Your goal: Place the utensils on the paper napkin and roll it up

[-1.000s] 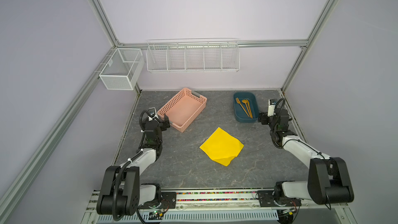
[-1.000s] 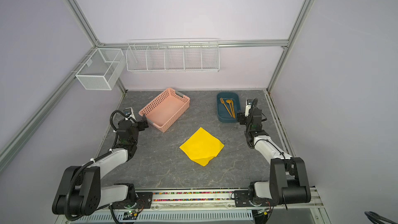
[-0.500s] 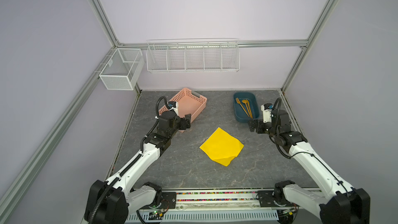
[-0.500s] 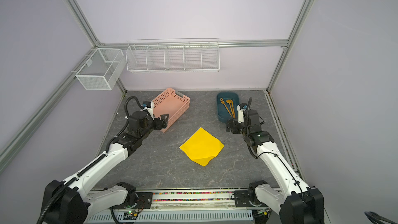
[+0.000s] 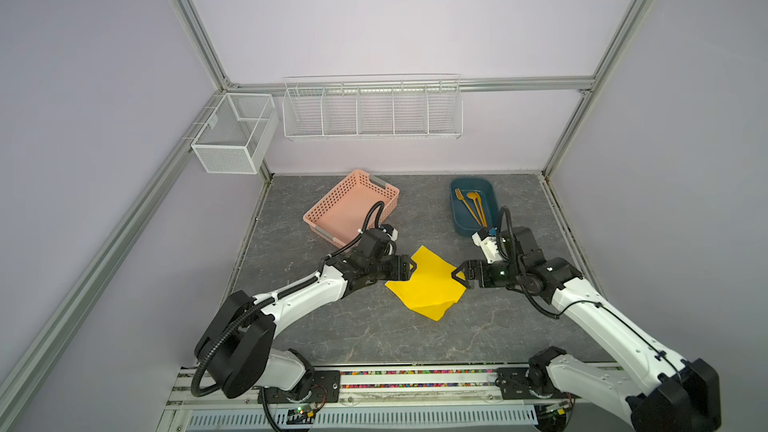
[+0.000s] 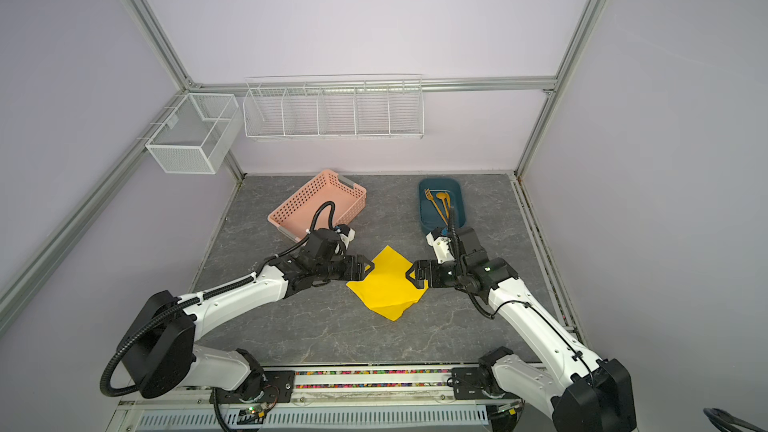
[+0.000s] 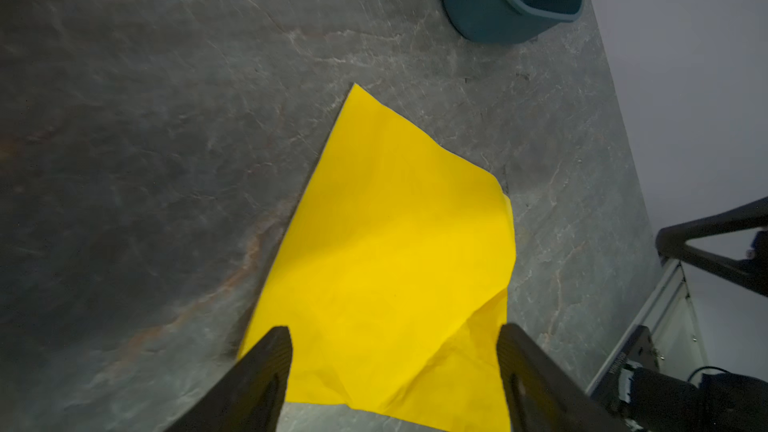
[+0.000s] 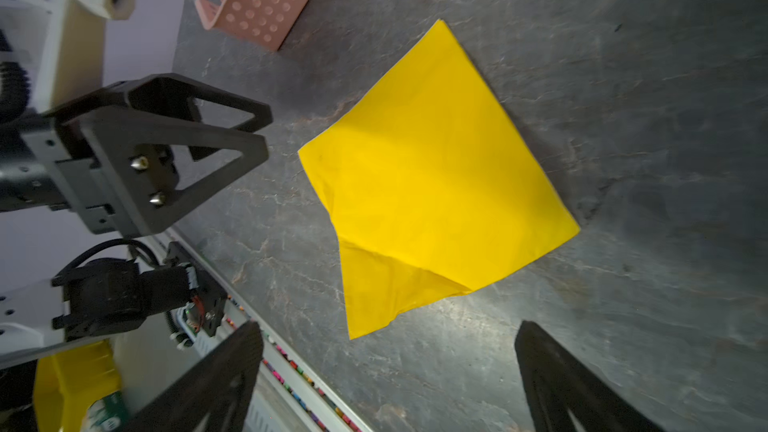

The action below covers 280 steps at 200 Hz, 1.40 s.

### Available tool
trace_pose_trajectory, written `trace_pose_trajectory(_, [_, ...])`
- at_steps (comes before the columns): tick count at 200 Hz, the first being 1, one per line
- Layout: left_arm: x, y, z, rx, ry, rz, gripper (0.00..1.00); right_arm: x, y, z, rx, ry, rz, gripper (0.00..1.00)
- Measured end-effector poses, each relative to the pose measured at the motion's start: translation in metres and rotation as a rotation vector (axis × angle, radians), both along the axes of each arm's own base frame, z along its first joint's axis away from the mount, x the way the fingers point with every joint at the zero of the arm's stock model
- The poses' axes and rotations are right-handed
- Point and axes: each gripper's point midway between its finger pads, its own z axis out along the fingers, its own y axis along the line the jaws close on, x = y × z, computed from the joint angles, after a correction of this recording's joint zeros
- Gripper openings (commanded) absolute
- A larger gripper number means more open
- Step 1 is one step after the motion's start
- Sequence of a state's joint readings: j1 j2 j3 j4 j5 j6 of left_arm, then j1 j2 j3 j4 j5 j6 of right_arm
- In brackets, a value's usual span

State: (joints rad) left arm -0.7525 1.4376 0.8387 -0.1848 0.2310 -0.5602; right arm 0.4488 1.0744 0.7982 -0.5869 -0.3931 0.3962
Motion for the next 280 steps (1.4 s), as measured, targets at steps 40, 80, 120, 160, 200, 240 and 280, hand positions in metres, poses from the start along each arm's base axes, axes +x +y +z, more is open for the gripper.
trace_pose_trajectory(40, [-0.012, -0.017, -0.021, -0.025, 0.134, -0.018, 0.55, -0.029, 0.03, -0.023, 0.069, 0.152, 0.081, 0.86])
trace_pose_trajectory(80, [-0.018, -0.019, -0.037, -0.043, 0.209, 0.01, 0.38, -0.041, 0.049, -0.037, 0.082, 0.234, 0.112, 0.62])
trace_pose_trajectory(120, [-0.021, -0.016, -0.049, -0.03, 0.245, 0.029, 0.32, -0.046, 0.06, -0.062, 0.041, 0.315, 0.131, 0.47])
trace_pose_trajectory(160, [-0.025, -0.011, -0.069, 0.022, 0.285, 0.031, 0.27, -0.045, 0.058, -0.086, -0.028, 0.361, 0.112, 0.36])
trace_pose_trajectory(200, [-0.031, -0.004, -0.087, 0.077, 0.325, 0.033, 0.22, -0.045, 0.056, -0.102, -0.065, 0.397, 0.102, 0.32])
trace_pose_trajectory(240, [-0.029, -0.001, -0.09, 0.093, 0.316, 0.045, 0.19, -0.045, 0.054, -0.114, -0.098, 0.412, 0.097, 0.27])
trace_pose_trajectory(280, [-0.024, 0.003, -0.091, 0.104, 0.303, 0.066, 0.18, -0.047, 0.055, -0.127, -0.126, 0.431, 0.103, 0.24])
